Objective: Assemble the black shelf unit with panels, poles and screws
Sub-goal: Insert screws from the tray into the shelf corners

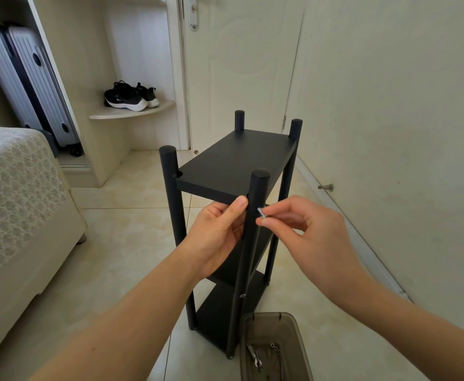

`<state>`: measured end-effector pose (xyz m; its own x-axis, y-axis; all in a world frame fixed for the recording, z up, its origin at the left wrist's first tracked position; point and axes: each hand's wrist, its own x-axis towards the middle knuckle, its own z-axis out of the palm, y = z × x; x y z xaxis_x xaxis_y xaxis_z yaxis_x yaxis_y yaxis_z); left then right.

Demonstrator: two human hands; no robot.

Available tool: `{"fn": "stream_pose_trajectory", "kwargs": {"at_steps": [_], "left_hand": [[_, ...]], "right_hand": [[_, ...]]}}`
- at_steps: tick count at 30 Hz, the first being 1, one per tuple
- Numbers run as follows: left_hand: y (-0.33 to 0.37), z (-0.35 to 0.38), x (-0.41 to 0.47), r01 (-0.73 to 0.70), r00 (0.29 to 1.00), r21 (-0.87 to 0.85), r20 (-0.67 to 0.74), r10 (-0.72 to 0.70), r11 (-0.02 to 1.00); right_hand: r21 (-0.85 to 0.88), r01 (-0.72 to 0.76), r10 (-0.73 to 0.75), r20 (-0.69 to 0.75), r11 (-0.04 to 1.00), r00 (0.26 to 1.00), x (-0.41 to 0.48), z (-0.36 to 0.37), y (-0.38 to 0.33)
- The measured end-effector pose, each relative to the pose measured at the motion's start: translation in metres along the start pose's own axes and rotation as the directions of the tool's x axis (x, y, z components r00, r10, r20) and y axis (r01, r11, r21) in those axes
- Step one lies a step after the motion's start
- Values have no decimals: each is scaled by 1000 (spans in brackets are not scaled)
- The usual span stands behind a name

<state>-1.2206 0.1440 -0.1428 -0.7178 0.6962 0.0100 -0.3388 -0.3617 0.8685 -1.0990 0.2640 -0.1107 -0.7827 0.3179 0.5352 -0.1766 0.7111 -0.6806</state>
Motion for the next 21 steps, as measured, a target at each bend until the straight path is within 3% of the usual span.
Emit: {"fn": "stream_pose_trajectory", "kwargs": {"at_steps": [12,21], "left_hand": [[-2,-1,1,15,998,26,-60,-14,1000],[-1,2,-2,7,996,84,-91,1,996]], "right_hand": [[11,-33,33,-5,999,999,5,7,-3],[-42,77,-78,-29,996,997,3,9,3]]}}
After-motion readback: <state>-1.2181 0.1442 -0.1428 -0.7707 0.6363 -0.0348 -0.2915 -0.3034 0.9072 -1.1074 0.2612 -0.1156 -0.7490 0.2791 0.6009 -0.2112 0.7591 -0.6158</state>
